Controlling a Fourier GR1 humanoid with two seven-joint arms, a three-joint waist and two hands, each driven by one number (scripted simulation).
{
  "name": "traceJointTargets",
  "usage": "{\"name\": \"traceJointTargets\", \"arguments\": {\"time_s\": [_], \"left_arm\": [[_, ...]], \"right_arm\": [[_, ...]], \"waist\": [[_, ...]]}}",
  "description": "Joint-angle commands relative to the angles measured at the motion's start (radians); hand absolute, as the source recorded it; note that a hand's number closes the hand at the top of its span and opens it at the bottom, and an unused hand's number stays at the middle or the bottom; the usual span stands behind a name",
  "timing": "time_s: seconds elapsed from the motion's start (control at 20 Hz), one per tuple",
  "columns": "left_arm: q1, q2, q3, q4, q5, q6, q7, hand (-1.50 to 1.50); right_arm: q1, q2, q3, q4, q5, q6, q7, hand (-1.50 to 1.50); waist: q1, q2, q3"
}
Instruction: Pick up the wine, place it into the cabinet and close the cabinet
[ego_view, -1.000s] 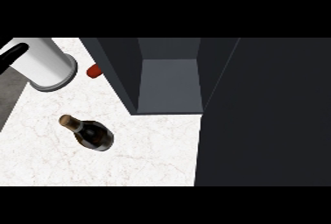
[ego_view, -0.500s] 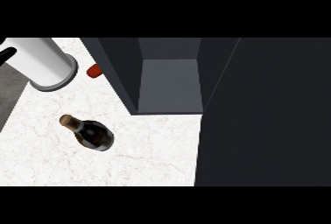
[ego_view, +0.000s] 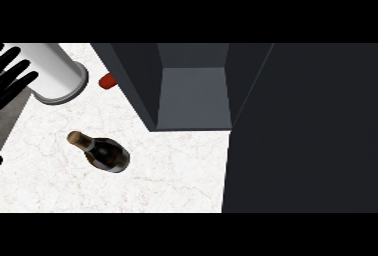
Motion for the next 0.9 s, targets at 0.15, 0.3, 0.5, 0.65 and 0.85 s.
{"name": "traceJointTargets", "arguments": {"time_s": [0.15, 0.3, 0.5, 0.65, 0.85], "left_arm": [[0.045, -0.01, -0.008, 0.158, -0.072, -0.123, -0.118, -1.5], [0.124, -0.06, -0.046, 0.108, -0.093, -0.149, -0.15, -1.5], [0.084, -0.059, -0.047, 0.271, -0.149, -0.218, -0.253, -1.5], [0.068, -0.087, -0.074, 0.285, -0.189, -0.194, -0.274, -1.5], [0.039, -0.112, -0.108, 0.347, -0.287, -0.17, -0.334, -1.5]], "right_arm": [[0.017, -0.015, 0.007, -0.242, -0.035, -0.019, 0.113, -1.5], [0.025, -0.024, -0.022, -0.258, -0.05, -0.033, 0.151, -1.5], [0.065, -0.011, 0.05, -0.205, 0.013, -0.024, 0.071, -1.5], [0.007, -0.033, -0.017, -0.279, -0.046, -0.04, 0.158, -1.5], [0.055, -0.046, -0.037, -0.204, -0.072, 0.005, 0.065, -1.5]], "waist": [[-0.006, 0.001, -0.001], [0.003, -0.002, 0.0], [-0.004, 0.001, 0.0], [-0.009, 0.001, -0.001], [-0.003, 0.002, 0.001]]}}
